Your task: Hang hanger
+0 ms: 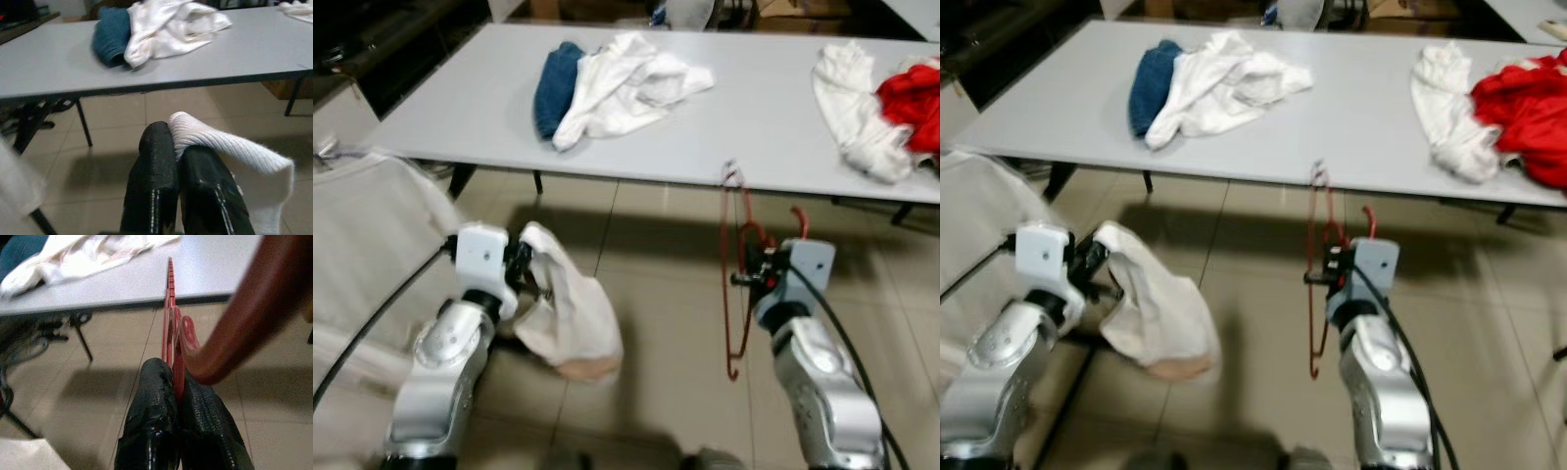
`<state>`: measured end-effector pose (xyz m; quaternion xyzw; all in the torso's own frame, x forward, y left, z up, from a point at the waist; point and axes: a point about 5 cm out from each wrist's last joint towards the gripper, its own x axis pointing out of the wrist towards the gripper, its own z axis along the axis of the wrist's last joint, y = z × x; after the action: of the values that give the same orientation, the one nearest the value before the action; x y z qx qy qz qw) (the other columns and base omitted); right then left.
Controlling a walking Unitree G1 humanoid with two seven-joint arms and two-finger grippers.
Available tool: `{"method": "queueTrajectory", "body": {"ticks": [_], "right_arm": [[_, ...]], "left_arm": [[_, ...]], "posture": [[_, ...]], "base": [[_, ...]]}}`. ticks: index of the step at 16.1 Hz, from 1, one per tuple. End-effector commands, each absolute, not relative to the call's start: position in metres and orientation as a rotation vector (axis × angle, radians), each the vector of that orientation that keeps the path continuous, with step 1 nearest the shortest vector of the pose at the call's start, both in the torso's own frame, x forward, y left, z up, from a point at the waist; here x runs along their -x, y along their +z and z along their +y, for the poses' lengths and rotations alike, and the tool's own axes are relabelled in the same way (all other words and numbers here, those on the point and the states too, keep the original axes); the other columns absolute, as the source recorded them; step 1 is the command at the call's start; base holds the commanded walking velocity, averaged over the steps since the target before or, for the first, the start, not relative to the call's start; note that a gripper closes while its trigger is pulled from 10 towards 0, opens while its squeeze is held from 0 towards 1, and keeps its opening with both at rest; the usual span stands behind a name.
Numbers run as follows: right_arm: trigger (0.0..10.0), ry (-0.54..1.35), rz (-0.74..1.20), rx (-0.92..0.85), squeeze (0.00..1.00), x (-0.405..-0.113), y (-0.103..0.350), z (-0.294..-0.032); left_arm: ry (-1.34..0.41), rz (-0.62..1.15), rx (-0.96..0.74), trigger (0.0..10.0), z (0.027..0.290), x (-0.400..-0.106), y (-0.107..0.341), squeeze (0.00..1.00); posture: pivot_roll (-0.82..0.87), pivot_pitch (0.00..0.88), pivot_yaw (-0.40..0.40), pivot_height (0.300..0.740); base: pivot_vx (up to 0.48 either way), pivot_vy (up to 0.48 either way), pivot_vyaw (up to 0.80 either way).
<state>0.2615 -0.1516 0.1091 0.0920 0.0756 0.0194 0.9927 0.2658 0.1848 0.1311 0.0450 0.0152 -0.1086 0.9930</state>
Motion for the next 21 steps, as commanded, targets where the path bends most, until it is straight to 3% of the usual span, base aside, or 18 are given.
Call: {"method": "queueTrajectory", "body": {"ticks": [1, 7, 12, 15, 21], "right_arm": [[10.0, 0.099, 0.137, -0.218, 0.0, -0.263, 0.116, -0.142], [10.0, 0.136, 0.077, -0.195, 0.0, -0.268, 0.132, -0.143], [10.0, 0.166, 0.077, -0.18, 0.0, -0.269, 0.134, -0.14], [10.0, 0.171, 0.077, -0.175, 0.0, -0.269, 0.134, -0.141], [10.0, 0.193, 0.065, -0.166, 0.0, -0.269, 0.136, -0.14]], "left_arm": [[-0.21, 0.02, -0.092, 10.0, 0.186, -0.266, 0.133, 0.0], [-0.218, -0.001, -0.047, 10.0, 0.177, -0.268, 0.136, 0.0], [-0.224, -0.011, -0.041, 10.0, 0.177, -0.268, 0.138, 0.0], [-0.227, -0.014, -0.045, 10.0, 0.176, -0.269, 0.139, 0.0], [-0.237, -0.021, -0.046, 10.0, 0.176, -0.269, 0.141, 0.0]], "posture": [[-0.04, 0.117, 0.042, 0.74], [-0.04, 0.118, 0.039, 0.74], [-0.04, 0.118, 0.037, 0.74], [-0.04, 0.12, 0.038, 0.74], [-0.04, 0.119, 0.039, 0.74]], "base": [[0.0, 0.0, 0.0], [0.214, 0.0, -0.18], [0.419, 0.0, 0.0], [0.449, 0.0, -0.8], [0.447, 0.0, 0.0]]}}
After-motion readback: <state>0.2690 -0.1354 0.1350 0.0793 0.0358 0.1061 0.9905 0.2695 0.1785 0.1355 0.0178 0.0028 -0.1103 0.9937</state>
